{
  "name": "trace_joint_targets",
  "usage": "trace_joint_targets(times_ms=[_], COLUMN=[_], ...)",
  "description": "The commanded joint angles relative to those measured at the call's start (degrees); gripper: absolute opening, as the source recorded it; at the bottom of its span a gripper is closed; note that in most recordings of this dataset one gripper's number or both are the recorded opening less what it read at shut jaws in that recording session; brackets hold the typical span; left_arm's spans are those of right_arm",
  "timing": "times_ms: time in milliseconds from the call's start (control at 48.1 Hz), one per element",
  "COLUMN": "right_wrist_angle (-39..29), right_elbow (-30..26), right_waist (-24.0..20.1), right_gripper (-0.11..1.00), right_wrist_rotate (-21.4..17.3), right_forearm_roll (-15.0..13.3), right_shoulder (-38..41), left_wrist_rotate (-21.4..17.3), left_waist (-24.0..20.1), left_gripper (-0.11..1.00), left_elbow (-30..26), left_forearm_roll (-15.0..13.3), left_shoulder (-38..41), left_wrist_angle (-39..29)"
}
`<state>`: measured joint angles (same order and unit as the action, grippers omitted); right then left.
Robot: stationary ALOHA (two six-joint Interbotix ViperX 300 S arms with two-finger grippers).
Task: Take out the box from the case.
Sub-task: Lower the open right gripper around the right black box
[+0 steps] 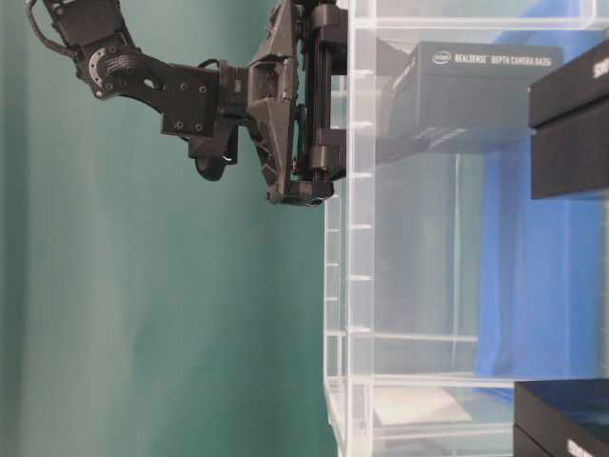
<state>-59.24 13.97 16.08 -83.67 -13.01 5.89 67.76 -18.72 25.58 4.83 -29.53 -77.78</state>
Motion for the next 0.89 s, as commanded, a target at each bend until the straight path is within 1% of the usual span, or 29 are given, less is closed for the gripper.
trace_joint_targets(times_ms=[0,644,873], right_wrist_angle=[0.2,0.2,-3.3], right_elbow=[-0.4,-1.5,-3.5], right_waist=[-0.3,-0.4,-0.4], right_gripper=[0.66,0.66,0.66], right_wrist_rotate=[-0.4,-0.4,-0.2], right_forearm_roll=[-0.1,0.0,0.0], right_shoulder=[-0.6,-0.9,-2.3], left_wrist_rotate=[0.0,0.1,0.2], left_waist=[0.2,0.2,0.2], left_gripper=[0.97,0.97,0.97], left_elbow=[-0.4,0.4,0.4], left_forearm_roll=[-0.1,0.0,-0.1], left_shoulder=[-0.8,-1.9,-1.9], left_wrist_angle=[0.2,-0.1,0.0])
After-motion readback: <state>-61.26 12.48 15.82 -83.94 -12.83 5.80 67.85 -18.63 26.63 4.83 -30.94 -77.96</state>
